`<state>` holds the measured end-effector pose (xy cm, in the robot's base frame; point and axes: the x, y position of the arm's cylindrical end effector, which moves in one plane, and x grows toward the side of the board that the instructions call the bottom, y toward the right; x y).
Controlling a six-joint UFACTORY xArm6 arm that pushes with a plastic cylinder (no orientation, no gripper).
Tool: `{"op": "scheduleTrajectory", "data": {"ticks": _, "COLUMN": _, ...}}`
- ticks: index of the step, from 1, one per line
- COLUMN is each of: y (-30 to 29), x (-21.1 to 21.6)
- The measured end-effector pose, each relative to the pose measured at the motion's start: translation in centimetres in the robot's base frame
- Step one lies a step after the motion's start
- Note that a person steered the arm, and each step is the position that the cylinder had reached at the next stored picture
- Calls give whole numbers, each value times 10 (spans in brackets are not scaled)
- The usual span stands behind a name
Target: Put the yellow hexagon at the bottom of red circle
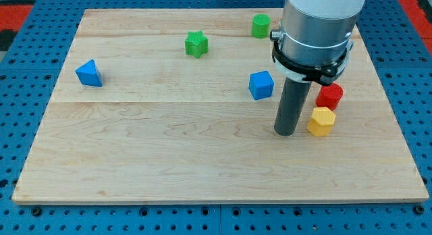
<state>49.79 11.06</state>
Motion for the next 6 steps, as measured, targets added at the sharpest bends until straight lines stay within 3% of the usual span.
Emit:
{"op": "scheduleTrajectory", "data": {"ticks": 2, "y": 35, "x": -8}}
{"op": "scheduleTrajectory", "data": {"ticks": 4, "y": -45, "x": -13}}
{"op": "scheduleTrajectory", "data": {"ticks": 6, "y": -52, "x": -23}}
